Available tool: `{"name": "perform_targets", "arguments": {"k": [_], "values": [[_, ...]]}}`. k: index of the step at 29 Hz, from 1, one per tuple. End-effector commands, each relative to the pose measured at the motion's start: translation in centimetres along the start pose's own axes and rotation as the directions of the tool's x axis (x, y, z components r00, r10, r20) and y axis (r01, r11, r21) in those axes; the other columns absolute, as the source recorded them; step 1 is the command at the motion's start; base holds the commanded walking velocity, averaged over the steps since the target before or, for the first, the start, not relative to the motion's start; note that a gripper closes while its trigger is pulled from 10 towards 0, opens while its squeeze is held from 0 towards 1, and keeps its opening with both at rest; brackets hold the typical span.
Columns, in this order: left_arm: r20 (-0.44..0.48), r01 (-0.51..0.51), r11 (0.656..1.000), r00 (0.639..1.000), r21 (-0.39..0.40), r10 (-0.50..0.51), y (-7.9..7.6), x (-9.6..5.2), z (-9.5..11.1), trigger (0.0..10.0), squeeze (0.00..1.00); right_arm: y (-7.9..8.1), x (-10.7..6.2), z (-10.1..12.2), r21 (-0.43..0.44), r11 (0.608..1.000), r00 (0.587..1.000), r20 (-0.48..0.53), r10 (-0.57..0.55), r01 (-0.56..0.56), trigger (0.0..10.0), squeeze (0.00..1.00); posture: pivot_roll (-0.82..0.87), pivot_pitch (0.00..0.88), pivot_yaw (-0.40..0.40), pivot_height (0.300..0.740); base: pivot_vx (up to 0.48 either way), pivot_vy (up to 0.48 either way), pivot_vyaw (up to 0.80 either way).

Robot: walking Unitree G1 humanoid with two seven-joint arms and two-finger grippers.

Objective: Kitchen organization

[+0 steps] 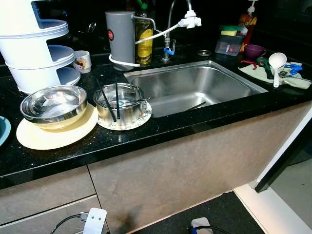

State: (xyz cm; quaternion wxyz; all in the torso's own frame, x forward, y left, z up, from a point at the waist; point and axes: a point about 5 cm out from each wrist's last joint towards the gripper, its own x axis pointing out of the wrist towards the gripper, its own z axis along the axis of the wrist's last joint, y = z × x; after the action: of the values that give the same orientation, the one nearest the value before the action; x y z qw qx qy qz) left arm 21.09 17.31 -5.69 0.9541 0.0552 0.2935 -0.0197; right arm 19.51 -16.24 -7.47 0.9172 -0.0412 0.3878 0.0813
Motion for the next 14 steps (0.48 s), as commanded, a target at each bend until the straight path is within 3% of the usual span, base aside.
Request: {"name": "perform_targets", "arguments": {"k": [1,14], "values": [[-0.013,0.001,1.0,1.0,0.013,-0.001,-0.32,-0.16,-0.43,10.0,0.0,0.01,-0.12,-0.48,0.013,1.0,1.0,-0.018,0.001,0.0,10.0,0.0,-0.09,0.105,-0.021,0.74,0.0,0.0,0.0],[0.002,-0.002,1.0,1.0,0.019,0.002,-0.28,-0.32,-0.53,10.0,0.0,-0.08,-0.21,-0.8,0.004,1.0,1.0,-0.029,-0.007,0.007,10.0,0.0,-0.09,0.105,-0.016,0.74,0.0,0.0,0.0]]}}
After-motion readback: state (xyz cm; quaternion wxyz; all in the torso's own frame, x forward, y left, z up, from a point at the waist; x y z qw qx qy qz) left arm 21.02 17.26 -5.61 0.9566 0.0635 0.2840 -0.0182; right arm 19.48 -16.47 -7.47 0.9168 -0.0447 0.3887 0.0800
